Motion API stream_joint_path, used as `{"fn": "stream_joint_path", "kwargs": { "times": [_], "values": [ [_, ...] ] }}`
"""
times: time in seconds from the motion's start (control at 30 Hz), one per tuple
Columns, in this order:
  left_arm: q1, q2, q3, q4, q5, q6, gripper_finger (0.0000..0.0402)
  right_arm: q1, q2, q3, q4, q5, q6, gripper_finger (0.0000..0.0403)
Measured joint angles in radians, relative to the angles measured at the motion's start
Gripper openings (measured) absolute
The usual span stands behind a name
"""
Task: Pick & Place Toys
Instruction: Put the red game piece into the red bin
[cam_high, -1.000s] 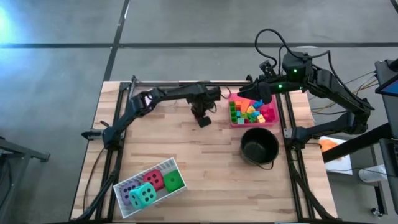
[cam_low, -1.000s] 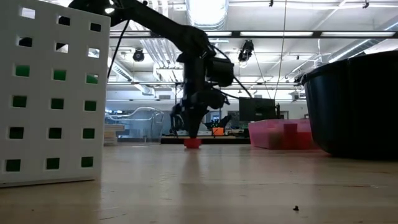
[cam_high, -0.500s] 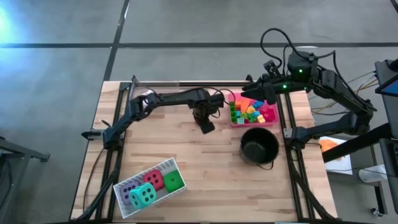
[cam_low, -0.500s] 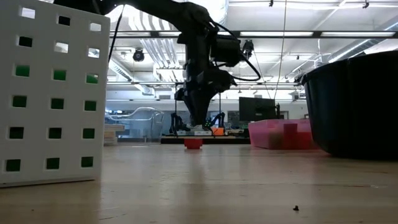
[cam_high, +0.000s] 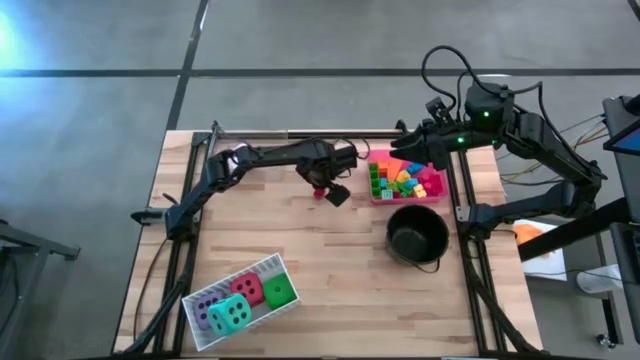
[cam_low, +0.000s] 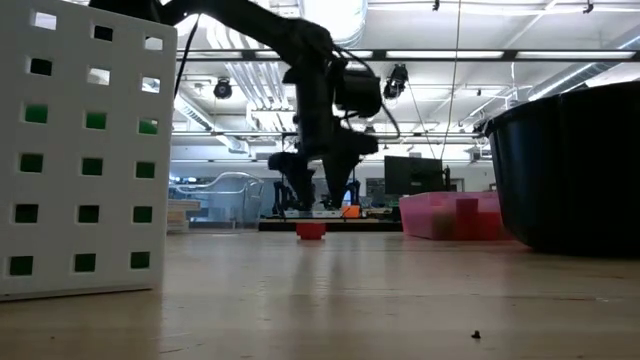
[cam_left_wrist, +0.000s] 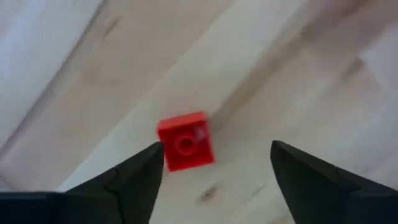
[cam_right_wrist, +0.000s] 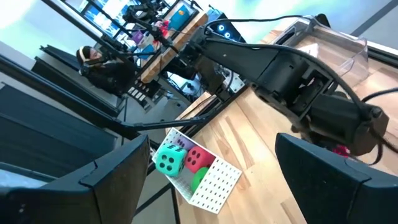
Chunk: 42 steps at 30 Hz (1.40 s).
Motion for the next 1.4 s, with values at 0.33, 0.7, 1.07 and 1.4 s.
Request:
{"fn": "stream_joint_path", "kwargs": {
  "times": [0.33, 0.7, 1.07, 1.4],
  "values": [
    [0.013, 0.001, -0.156, 0.119, 0.047, -0.067, 0.0306, 0.000, 0.000, 0.000, -0.001, -0.021, 0.001, 0.0338],
    [0.015, -0.003, -0.177, 0.163, 0.027, -0.058, 0.0212, 0.000, 0.000, 0.000, -0.001, -0.020, 0.000, 0.0338],
    [0.015, -0.006, -0.193, 0.218, 0.019, 0.014, 0.0135, 0.000, 0.003, 0.000, -0.001, -0.018, -0.030, 0.0338],
    [0.019, -0.064, -0.199, 0.198, 0.114, 0.016, 0.0135, 0.000, 0.034, -0.003, -0.002, -0.013, -0.209, 0.0338]
  ]
}}
